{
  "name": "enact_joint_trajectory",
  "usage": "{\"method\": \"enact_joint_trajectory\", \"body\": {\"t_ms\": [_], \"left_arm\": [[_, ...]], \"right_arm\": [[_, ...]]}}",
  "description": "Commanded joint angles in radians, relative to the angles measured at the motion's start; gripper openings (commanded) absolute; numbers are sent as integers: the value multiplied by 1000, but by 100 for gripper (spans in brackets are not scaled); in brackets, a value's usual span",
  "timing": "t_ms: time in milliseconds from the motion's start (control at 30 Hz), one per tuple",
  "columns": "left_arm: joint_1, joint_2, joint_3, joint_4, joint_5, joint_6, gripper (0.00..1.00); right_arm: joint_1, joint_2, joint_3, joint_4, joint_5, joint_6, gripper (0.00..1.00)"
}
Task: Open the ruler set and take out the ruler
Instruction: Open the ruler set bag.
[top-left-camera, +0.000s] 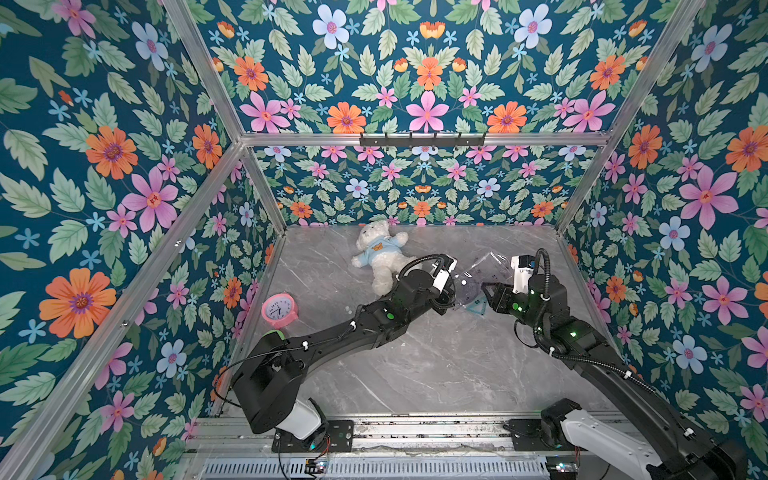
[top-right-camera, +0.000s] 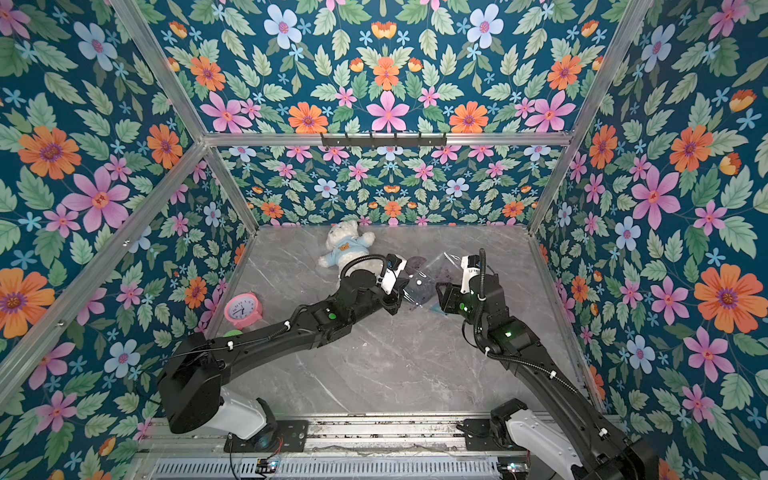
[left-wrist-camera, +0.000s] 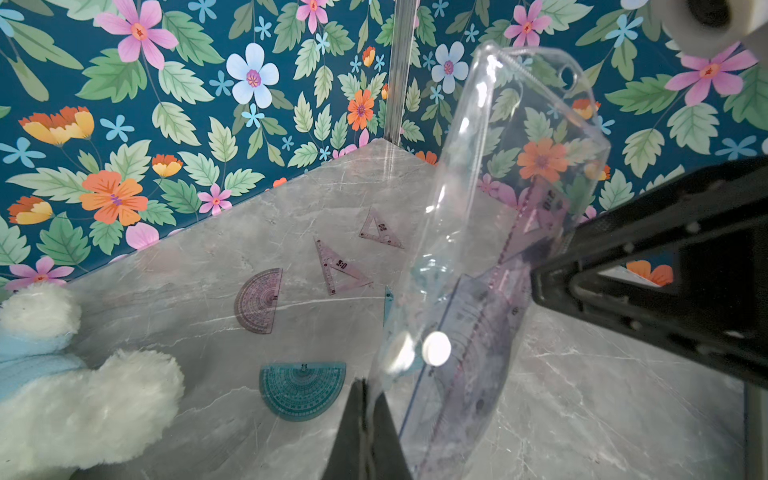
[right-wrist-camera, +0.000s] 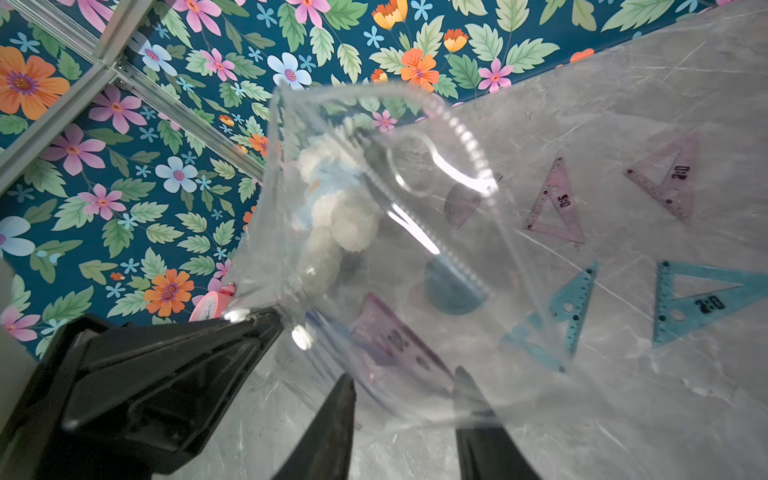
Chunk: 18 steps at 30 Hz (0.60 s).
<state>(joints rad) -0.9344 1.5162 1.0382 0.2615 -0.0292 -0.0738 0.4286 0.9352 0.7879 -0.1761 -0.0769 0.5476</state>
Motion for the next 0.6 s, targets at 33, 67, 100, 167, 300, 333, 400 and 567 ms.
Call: {"method": "enact_joint_trajectory", "body": {"t_ms": [33,67,100,167,300,333,400,567], "left_arm": [[3,0,9,-31,-21,27,0],[3,-3,9,-31,-23,27,0],[5,-7,7,-28,-23,23,0],[8,-15,1,-19,-20,14,0],[8,-28,-1,-20,-18,10,0],[8,-31,-3,-23,-20,11,0],[8,-37,-3,-32,-17,12,0],[8,-43,9,-75,33,-3,0]], "right_arm": [[16,-7,18,-31,-20,7,38],[16,-10,18,-42,-12,4,39],[16,-14,19,-60,8,-1,43],[15,-25,22,-104,64,-2,47],[15,-45,23,-137,110,-4,51],[16,-47,24,-139,115,-5,51],[16,-46,26,-139,112,-5,51],[17,-12,21,-52,4,41,45]]}}
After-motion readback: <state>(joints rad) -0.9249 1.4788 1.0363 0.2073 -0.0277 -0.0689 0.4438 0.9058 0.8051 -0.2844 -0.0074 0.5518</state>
